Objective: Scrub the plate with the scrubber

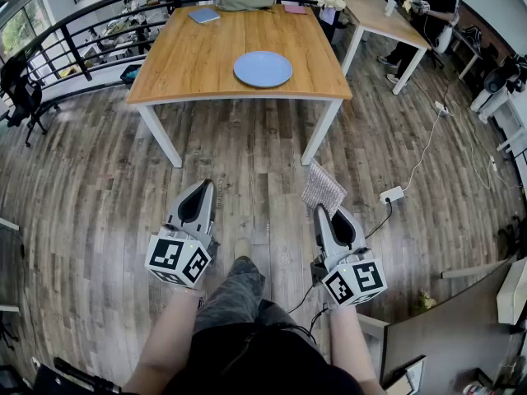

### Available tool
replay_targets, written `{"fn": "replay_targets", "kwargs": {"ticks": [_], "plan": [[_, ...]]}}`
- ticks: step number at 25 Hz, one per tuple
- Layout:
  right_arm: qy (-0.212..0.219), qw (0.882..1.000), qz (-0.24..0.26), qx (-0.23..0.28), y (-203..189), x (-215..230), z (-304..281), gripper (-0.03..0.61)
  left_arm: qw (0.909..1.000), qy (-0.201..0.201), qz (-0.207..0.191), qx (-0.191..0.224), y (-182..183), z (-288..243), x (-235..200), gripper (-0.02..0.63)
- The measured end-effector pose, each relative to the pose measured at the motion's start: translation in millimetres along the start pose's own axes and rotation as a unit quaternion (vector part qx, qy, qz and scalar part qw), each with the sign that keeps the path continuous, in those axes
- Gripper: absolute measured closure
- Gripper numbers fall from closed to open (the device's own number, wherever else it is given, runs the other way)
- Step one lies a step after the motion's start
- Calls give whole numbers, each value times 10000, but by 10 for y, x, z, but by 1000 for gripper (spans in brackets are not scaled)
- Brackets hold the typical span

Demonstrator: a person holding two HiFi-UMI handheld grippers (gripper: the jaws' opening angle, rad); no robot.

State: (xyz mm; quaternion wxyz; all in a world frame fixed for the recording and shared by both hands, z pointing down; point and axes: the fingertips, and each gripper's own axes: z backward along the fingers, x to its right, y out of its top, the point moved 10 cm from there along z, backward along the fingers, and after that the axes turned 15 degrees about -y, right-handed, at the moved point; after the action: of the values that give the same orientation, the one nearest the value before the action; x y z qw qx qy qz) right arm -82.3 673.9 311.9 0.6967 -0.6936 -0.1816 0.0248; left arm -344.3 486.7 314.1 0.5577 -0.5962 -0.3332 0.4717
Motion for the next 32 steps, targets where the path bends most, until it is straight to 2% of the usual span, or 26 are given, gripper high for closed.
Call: {"fn": "replay_targets", "kwargs": {"ticks": [11, 19, 25, 32], "plan": [[-87, 9999, 112, -78, 95, 116, -890, 494, 9992, -352, 9, -208, 18, -898, -571, 618], [-161, 9997, -4, -180, 146, 210, -1812, 494, 9989, -398, 29, -266, 66, -1516, -1247, 617], [-103, 9996, -232, -151, 142, 182, -2369, 494, 9990, -373, -39, -237, 121, -1711, -1691, 618], [36, 9985, -325, -444, 22, 192, -2800, 494, 9988, -204, -29, -433, 127, -1689, -1989, 617]]}}
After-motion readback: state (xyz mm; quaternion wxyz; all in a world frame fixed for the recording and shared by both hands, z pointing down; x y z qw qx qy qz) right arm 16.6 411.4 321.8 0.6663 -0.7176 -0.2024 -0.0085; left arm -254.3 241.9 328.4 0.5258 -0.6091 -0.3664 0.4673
